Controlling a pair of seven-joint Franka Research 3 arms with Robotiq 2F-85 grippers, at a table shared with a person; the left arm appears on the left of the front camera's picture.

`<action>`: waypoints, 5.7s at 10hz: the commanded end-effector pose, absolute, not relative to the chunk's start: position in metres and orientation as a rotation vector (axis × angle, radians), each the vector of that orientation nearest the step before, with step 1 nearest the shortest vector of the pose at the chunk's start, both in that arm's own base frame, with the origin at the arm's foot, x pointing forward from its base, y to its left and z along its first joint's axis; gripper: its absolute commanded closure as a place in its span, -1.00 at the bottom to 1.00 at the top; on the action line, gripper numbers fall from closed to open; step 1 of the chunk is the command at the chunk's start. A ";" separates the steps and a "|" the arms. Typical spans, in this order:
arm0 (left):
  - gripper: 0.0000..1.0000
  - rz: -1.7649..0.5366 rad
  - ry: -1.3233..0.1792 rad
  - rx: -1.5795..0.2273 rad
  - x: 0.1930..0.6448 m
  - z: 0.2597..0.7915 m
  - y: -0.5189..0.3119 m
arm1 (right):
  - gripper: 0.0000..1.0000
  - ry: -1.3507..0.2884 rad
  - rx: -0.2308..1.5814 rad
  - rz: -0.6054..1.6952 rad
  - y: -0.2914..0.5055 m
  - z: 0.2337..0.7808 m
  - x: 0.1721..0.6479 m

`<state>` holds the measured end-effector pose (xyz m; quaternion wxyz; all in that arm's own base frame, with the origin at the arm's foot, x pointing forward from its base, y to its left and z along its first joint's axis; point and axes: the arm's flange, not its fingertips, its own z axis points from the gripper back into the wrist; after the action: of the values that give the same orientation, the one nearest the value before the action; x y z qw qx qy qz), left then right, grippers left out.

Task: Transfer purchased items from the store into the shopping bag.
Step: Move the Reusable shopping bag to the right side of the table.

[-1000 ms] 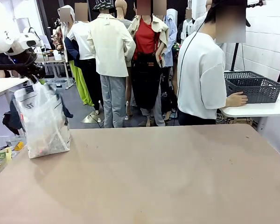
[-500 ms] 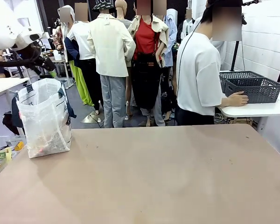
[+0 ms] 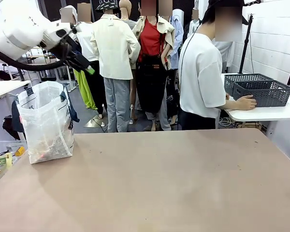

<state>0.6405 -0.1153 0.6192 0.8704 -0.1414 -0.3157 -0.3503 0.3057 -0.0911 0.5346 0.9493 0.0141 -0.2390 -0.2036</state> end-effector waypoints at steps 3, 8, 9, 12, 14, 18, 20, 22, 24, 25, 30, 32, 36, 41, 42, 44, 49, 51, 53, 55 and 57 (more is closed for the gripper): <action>-1.00 -0.906 -0.508 -0.373 0.626 0.566 -0.138 | -1.00 -0.474 0.021 -0.408 -0.093 0.532 0.303; -1.00 -0.887 -0.496 -0.372 0.627 0.557 -0.148 | -1.00 -0.474 0.021 -0.408 -0.093 0.532 0.303; -1.00 -0.887 -0.496 -0.372 0.627 0.557 -0.148 | -1.00 -0.474 0.021 -0.408 -0.093 0.532 0.303; -1.00 -0.887 -0.496 -0.372 0.627 0.557 -0.148 | -1.00 -0.474 0.021 -0.408 -0.093 0.532 0.303; -1.00 -0.887 -0.496 -0.372 0.627 0.557 -0.148 | -1.00 -0.474 0.021 -0.408 -0.093 0.532 0.303; -1.00 -0.887 -0.496 -0.372 0.627 0.557 -0.148 | -1.00 -0.474 0.021 -0.408 -0.093 0.532 0.303; -1.00 -0.887 -0.496 -0.372 0.627 0.557 -0.148 | -1.00 -0.474 0.021 -0.408 -0.093 0.532 0.303; -1.00 -0.887 -0.496 -0.372 0.627 0.557 -0.148 | -1.00 -0.474 0.021 -0.408 -0.093 0.532 0.303; -1.00 -0.887 -0.496 -0.372 0.627 0.557 -0.148 | -1.00 -0.474 0.021 -0.408 -0.093 0.532 0.303; -1.00 -0.887 -0.496 -0.372 0.627 0.557 -0.148 | -1.00 -0.474 0.021 -0.408 -0.093 0.532 0.303; -1.00 -0.887 -0.496 -0.372 0.627 0.557 -0.148 | -1.00 -0.474 0.021 -0.408 -0.093 0.532 0.303; -1.00 -0.887 -0.496 -0.372 0.627 0.557 -0.148 | -1.00 -0.474 0.021 -0.408 -0.093 0.532 0.303; -1.00 -0.887 -0.496 -0.372 0.627 0.557 -0.148 | -1.00 -0.474 0.021 -0.408 -0.093 0.532 0.303; -1.00 -0.887 -0.496 -0.372 0.627 0.557 -0.148 | -1.00 -0.474 0.021 -0.408 -0.093 0.532 0.303; -1.00 -0.887 -0.496 -0.372 0.627 0.557 -0.148 | -1.00 -0.474 0.021 -0.408 -0.093 0.532 0.303; -1.00 -0.887 -0.496 -0.372 0.627 0.557 -0.148 | -1.00 -0.474 0.021 -0.408 -0.093 0.532 0.303; -1.00 -0.887 -0.496 -0.372 0.627 0.557 -0.148 | -1.00 -0.474 0.021 -0.408 -0.093 0.532 0.303; -1.00 -0.887 -0.496 -0.372 0.627 0.557 -0.148 | -1.00 -0.474 0.021 -0.408 -0.093 0.532 0.303; -1.00 -0.887 -0.496 -0.372 0.627 0.557 -0.148 | -1.00 -0.474 0.021 -0.408 -0.093 0.532 0.303; -1.00 -0.887 -0.496 -0.372 0.627 0.557 -0.148 | -1.00 -0.474 0.021 -0.408 -0.093 0.532 0.303; -1.00 -0.887 -0.496 -0.372 0.627 0.557 -0.148 | -1.00 -0.474 0.021 -0.408 -0.093 0.532 0.303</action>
<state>0.6256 -0.1489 0.5568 0.8560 -0.1790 -0.2301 -0.4269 0.3056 -0.0914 0.5345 0.9493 0.0138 -0.2388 -0.2037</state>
